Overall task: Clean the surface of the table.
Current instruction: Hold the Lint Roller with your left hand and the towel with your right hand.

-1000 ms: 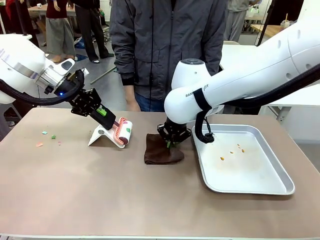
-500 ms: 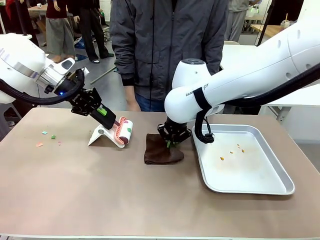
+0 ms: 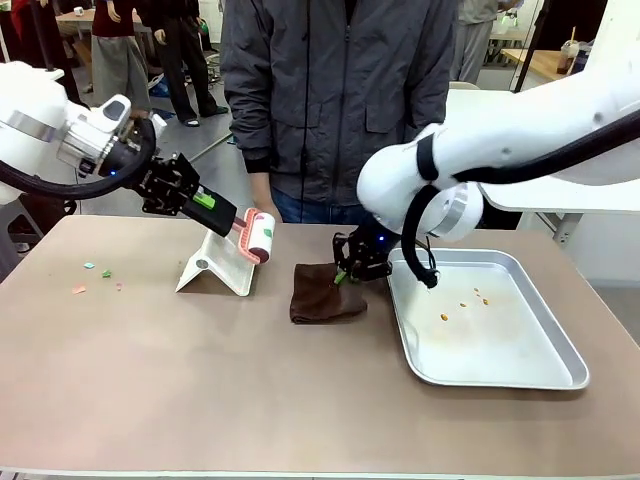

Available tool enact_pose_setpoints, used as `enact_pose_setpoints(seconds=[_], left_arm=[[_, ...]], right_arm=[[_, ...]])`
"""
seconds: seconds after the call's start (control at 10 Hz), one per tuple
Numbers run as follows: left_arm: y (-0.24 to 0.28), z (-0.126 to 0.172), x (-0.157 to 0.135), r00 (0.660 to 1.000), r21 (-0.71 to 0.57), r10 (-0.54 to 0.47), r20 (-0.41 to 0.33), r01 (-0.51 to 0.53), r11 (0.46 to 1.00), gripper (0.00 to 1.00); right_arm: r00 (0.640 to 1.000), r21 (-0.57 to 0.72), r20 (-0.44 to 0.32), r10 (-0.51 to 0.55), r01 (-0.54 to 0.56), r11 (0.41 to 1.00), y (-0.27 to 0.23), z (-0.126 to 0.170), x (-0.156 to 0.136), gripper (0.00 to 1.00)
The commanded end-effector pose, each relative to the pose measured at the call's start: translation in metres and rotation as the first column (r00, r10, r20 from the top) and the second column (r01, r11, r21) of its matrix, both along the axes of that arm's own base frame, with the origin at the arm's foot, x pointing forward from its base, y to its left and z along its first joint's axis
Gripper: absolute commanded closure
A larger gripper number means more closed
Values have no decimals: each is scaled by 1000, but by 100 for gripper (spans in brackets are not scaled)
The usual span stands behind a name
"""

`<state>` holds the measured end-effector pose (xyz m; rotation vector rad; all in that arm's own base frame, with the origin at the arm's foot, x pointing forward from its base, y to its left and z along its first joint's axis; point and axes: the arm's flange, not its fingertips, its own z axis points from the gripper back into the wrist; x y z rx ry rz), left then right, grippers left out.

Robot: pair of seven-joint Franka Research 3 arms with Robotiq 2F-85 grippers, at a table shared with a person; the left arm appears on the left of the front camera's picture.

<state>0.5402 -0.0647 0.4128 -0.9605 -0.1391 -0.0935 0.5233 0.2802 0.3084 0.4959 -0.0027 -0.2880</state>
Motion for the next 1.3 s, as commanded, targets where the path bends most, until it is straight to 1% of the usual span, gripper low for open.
enact_pose_setpoints(seconds=[0.0,0.1,0.2,0.3,0.4,0.5,0.6,0.7,0.8,0.9,1.0,1.1,1.2], left_arm=[[19,3,-15,999,-137,-3,39,8,991,100],[30,6,-19,999,-183,-4,43,12,983,100],[45,7,-21,1000,-229,-7,31,13,973,100],[60,8,-22,1000,-273,-21,5,22,962,100],[76,8,-26,999,-317,-41,-13,35,948,100],[95,9,-34,1000,-364,-17,-6,14,931,100],[113,8,-40,1000,-391,13,-9,-16,920,100],[131,3,-45,1000,-425,5,-23,-14,905,100],[144,0,-53,999,-427,-43,-14,33,904,100],[156,-3,-59,995,-415,-97,3,89,905,100],[166,-5,-64,994,-394,-107,4,100,914,100],[178,-9,-72,991,-379,-134,5,126,917,100],[191,-8,-79,991,-376,-131,12,126,918,100]], right_arm=[[999,345,40,31,-43,938,-43,1,-25,100],[995,484,74,62,-90,870,-52,1,-29,100],[987,612,114,115,-161,774,-59,1,-33,100],[977,698,134,166,-212,684,-65,4,-36,100],[971,771,139,194,-229,594,-72,8,-37,100],[966,845,137,218,-229,483,-80,11,-39,100],[997,915,-9,82,-25,402,-88,17,-36,100],[995,941,-88,40,70,332,-101,22,-45,100],[997,942,-74,35,58,331,-116,29,-62,100],[996,928,-91,13,80,365,-135,36,-78,100],[995,914,-91,-27,94,395,-156,45,-95,100],[990,883,-94,-107,133,449,-178,54,-115,100],[981,854,-108,-164,176,489,-200,58,-129,100]])
